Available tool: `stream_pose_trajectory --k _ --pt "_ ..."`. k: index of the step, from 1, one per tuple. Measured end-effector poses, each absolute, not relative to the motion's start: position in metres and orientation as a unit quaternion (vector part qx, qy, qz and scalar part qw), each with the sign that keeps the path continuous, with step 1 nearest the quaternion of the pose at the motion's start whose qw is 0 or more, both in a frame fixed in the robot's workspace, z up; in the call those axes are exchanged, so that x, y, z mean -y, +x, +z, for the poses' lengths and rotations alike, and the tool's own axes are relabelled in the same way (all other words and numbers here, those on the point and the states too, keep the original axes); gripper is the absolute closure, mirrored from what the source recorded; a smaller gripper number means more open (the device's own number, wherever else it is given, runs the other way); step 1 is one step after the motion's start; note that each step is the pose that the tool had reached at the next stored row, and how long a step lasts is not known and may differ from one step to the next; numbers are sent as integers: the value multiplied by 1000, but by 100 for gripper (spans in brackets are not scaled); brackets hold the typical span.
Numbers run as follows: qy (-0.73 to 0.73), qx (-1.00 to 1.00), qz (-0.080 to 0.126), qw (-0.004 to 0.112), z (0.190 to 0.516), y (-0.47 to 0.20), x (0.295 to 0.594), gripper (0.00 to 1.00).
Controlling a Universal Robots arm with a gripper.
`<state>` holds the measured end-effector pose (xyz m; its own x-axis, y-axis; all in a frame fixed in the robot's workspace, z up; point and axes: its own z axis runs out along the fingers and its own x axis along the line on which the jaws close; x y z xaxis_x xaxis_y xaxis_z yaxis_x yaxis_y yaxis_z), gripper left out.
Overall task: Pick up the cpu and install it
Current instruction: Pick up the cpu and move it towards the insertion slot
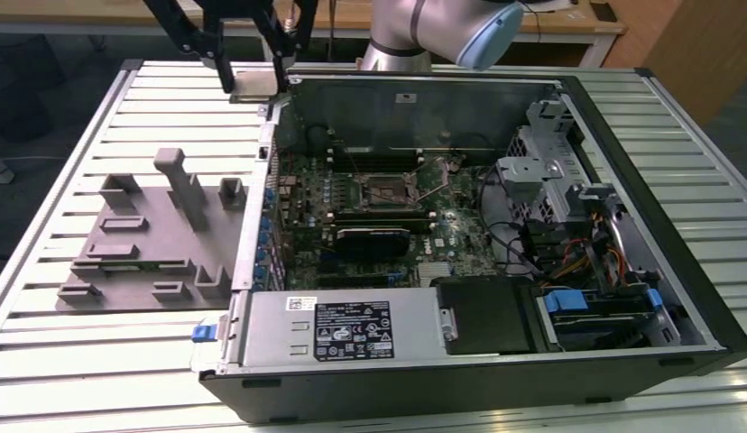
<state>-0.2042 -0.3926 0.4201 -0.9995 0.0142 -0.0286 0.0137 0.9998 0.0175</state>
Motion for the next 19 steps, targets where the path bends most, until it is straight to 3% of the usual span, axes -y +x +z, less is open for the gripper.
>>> stream_pose_trajectory --k 19 --pt "7 -1000 9 14 414 -155 391 46"
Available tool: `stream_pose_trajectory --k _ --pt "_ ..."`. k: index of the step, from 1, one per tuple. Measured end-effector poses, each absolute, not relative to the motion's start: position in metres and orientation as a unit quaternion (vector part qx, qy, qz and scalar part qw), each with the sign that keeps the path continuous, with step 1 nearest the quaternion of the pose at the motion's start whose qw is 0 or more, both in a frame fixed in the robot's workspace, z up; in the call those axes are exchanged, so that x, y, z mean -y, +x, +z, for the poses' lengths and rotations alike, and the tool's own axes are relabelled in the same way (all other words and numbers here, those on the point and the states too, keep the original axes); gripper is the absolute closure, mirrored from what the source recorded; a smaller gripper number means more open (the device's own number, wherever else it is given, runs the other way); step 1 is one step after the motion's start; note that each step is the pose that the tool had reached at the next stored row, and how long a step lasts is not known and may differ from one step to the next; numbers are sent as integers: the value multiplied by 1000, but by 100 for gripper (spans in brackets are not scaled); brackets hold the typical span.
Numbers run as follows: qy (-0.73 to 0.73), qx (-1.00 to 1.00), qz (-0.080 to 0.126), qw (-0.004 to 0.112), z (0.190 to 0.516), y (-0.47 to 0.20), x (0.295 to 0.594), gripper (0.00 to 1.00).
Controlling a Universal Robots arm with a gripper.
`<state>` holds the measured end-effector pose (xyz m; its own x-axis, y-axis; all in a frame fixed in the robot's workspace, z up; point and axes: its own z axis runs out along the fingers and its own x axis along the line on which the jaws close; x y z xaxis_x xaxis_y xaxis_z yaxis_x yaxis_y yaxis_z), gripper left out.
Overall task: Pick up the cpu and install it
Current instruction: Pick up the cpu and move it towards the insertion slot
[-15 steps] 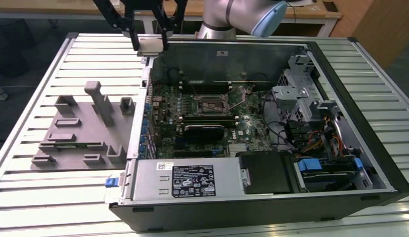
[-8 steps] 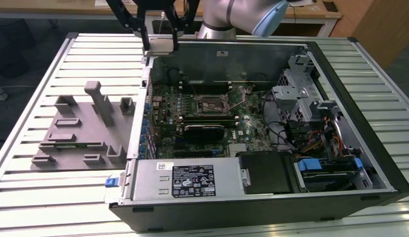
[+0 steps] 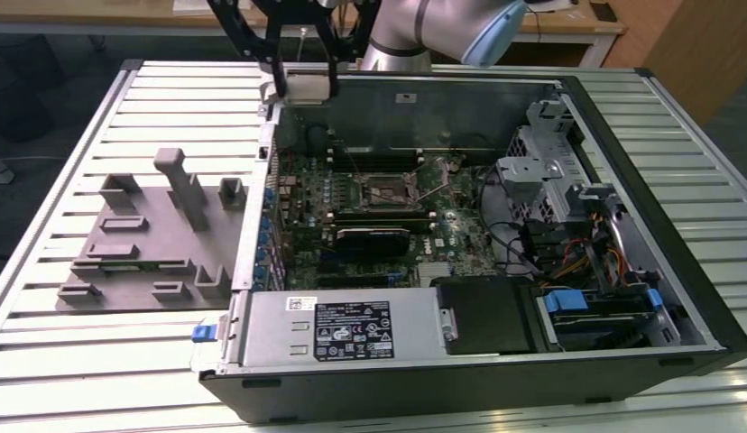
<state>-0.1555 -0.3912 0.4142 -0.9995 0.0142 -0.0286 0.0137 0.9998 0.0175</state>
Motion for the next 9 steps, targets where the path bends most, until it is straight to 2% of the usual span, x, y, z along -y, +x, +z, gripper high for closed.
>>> stream_pose_trajectory --k 9 --pt "7 -1000 9 14 406 -143 391 46"
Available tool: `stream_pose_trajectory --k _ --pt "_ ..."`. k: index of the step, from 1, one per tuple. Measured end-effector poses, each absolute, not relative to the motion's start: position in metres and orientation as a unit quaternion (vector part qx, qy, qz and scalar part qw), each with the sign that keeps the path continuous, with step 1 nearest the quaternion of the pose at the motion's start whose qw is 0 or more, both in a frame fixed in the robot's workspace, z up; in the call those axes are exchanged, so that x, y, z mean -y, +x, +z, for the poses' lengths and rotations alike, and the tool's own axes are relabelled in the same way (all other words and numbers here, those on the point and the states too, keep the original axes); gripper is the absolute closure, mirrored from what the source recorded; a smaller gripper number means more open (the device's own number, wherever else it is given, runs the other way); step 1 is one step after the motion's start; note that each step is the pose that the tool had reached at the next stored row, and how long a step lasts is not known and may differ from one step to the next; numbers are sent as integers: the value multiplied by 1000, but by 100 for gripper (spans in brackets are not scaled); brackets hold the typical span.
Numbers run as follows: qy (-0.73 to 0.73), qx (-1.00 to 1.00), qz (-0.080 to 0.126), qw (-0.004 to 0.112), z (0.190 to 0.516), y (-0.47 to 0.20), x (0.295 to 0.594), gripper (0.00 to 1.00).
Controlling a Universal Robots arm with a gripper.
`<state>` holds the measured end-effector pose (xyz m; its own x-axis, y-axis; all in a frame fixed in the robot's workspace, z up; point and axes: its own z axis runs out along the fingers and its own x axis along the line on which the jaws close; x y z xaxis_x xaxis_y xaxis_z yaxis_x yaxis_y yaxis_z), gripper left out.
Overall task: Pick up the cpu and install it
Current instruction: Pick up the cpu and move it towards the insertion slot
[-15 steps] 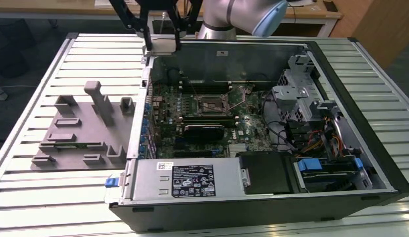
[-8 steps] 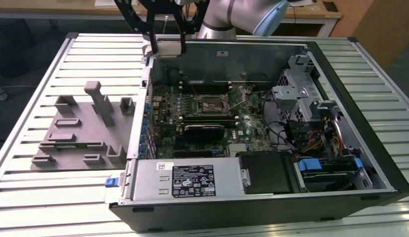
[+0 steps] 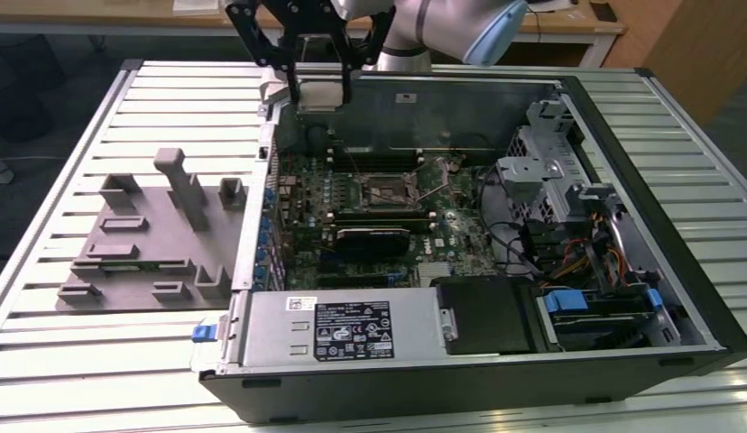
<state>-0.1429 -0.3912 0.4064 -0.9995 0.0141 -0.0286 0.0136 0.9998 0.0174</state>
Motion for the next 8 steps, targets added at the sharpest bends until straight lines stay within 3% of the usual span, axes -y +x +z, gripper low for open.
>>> stream_pose_trajectory --k 8 --pt "7 -1000 9 14 400 -126 391 46"
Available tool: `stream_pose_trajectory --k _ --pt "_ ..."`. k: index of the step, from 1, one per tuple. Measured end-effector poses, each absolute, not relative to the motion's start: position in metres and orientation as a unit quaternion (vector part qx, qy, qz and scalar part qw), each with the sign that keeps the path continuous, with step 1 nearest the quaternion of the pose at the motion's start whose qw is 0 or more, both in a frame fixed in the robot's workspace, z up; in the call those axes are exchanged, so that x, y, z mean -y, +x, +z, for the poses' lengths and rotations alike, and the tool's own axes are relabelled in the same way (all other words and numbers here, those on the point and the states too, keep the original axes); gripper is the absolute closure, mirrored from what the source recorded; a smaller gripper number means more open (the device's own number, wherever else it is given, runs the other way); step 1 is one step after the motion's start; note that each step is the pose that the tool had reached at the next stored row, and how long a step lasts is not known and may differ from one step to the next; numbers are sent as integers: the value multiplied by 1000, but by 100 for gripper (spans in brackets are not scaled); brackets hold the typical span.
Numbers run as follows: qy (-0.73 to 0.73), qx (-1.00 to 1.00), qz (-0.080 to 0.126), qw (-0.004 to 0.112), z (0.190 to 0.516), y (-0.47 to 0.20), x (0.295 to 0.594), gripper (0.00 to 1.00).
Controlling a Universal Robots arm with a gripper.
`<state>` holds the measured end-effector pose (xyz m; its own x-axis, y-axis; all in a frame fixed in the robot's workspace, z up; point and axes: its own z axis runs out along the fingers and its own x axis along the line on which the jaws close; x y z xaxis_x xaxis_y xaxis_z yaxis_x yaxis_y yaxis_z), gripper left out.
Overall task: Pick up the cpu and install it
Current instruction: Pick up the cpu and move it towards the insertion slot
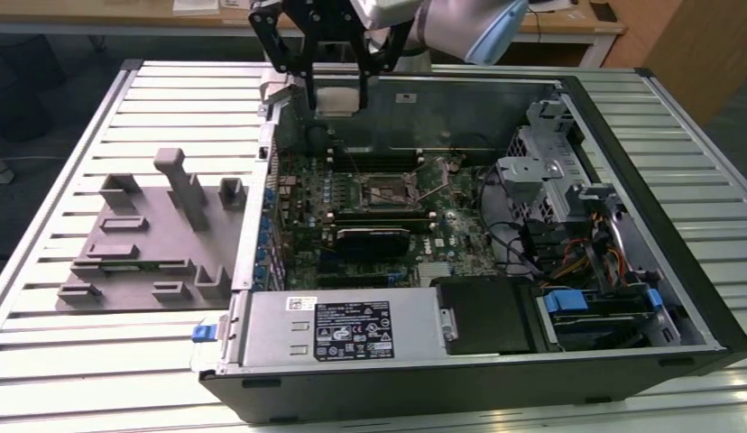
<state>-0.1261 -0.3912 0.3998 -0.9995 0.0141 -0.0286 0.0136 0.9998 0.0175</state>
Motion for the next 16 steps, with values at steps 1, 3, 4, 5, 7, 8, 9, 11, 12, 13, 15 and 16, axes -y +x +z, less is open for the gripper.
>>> stream_pose_trajectory --k 1,3,4,5,7,8,9,11,12,13,15,16 --pt "7 -1000 9 14 399 -124 391 46" --pt "7 -1000 9 14 397 -120 391 46" --pt "7 -1000 9 14 397 -118 391 46" --pt "7 -1000 9 14 396 -115 391 46" --pt "7 -1000 9 14 394 -111 391 46" --pt "7 -1000 9 14 394 -109 391 46" --pt "7 -1000 9 14 393 -106 391 46" --pt "7 -1000 9 14 391 -102 391 46" --pt "7 -1000 9 14 390 -99 391 46" --pt "7 -1000 9 14 390 -97 391 46" --pt "7 -1000 9 14 388 -93 391 46" --pt "7 -1000 9 14 387 -90 391 46"
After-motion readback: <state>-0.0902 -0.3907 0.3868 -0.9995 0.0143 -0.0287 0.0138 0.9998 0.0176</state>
